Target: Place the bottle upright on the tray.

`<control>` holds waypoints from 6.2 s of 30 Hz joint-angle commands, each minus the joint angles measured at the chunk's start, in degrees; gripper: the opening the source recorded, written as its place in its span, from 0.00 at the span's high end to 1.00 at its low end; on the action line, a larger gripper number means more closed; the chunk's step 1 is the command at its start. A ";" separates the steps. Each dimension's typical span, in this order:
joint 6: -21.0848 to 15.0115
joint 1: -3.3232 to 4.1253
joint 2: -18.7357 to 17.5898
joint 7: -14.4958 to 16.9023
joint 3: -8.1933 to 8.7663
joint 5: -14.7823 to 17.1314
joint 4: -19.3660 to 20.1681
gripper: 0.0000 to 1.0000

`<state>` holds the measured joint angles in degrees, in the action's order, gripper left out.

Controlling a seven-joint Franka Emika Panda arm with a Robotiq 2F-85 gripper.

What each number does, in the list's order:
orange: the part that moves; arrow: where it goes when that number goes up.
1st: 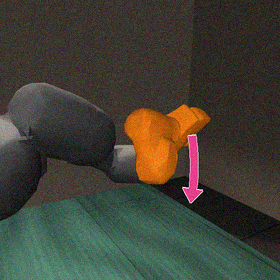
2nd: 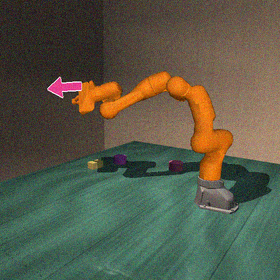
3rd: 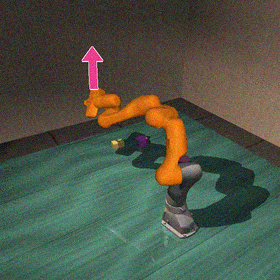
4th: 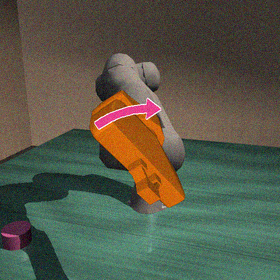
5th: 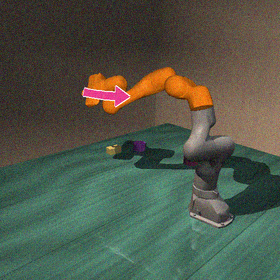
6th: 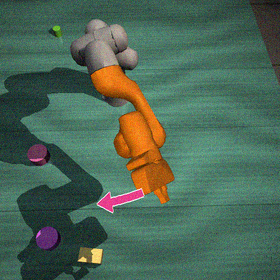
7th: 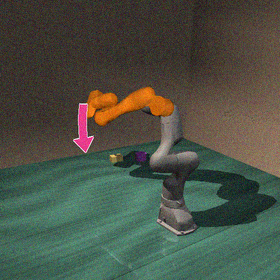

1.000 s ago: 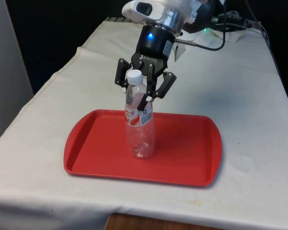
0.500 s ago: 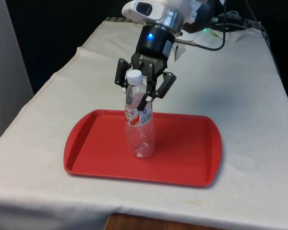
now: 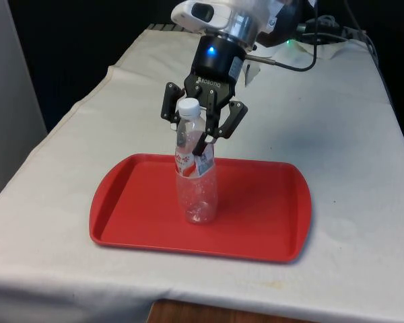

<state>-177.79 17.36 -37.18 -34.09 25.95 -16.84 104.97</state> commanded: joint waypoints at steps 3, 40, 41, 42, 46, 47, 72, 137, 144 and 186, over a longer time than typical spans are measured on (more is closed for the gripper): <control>-0.23 0.29 -0.57 -0.46 0.52 0.06 -0.69 0.69; -0.06 0.00 -0.74 -0.11 0.00 0.00 -0.69 0.69; -0.06 0.00 -0.69 -0.11 0.00 0.00 -0.69 0.69; -0.06 0.00 -0.69 -0.11 0.00 0.00 -0.69 0.69; 0.00 0.00 -0.69 -0.06 0.00 0.00 -0.69 0.69; 0.00 0.00 -0.69 -0.06 0.00 0.00 -0.69 0.69; 0.34 -0.17 -1.15 0.00 -0.17 0.06 -1.55 0.12; 1.03 0.92 9.22 0.46 -0.57 -0.57 8.08 0.00; 1.95 0.06 10.43 1.15 -1.26 -0.23 7.68 0.00; 12.26 -1.09 18.39 -0.11 -2.46 1.95 4.07 0.00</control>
<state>-166.10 16.67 -19.37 -34.72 24.35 -15.81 108.63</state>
